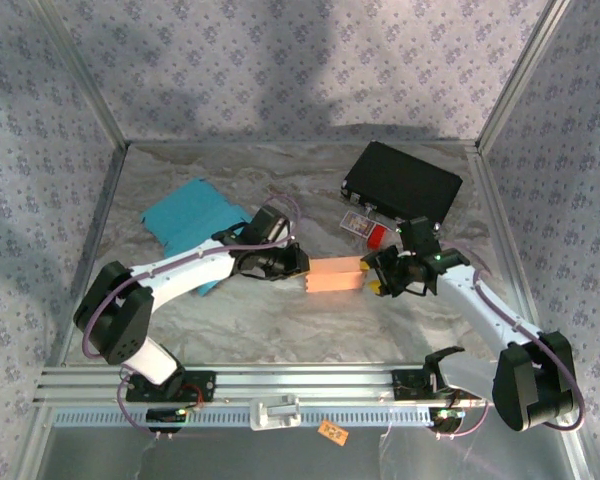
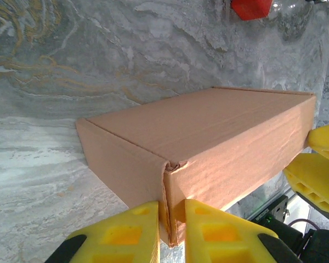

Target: Fold the paper box

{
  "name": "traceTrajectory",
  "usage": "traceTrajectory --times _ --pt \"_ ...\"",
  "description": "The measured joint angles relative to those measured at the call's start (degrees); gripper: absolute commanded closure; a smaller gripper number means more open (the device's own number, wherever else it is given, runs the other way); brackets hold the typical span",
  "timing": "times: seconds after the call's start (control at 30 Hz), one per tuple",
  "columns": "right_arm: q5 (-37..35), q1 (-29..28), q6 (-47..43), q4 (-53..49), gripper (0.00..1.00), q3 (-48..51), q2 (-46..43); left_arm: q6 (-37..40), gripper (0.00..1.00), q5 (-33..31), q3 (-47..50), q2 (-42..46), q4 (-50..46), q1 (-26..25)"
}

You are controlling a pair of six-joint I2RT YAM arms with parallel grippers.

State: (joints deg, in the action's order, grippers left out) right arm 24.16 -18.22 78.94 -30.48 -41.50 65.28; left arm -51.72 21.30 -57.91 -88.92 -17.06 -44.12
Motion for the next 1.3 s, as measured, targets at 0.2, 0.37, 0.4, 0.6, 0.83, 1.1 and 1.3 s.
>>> traceTrajectory --times 0.2,0.37,0.4,0.6,0.83,1.1,1.3 --pt "-2.4 -2.6 3.0 -3.0 0.27 -4.0 -2.7 1.1 0.84 -1.1 0.0 0.2 0.2 -1.4" --pt "-6.1 -8.9 13.4 -2.9 0.19 -4.5 -4.1 1.3 0.84 -1.6 0.0 0.3 0.2 -2.3" --pt "-6.8 -10.2 15.8 -2.9 0.18 -4.5 -3.8 1.3 0.84 -1.7 0.0 0.3 0.2 -2.4" --pt "-11.1 -12.8 26.8 -1.7 0.17 -3.9 -1.8 1.3 0.84 -2.5 -0.1 0.3 0.4 -3.5" --pt "-12.9 -12.4 30.4 3.1 0.21 -1.6 2.8 1.7 0.84 -2.6 -1.7 -1.3 0.7 -6.1" --pt "-10.9 -4.2 25.2 0.4 0.36 5.3 -7.6 6.2 0.84 -2.2 -7.8 -7.8 2.6 -10.5" --pt "-8.0 3.2 18.5 -3.3 0.33 13.7 -22.9 10.8 0.83 -0.9 -9.5 -11.4 4.1 -15.3"
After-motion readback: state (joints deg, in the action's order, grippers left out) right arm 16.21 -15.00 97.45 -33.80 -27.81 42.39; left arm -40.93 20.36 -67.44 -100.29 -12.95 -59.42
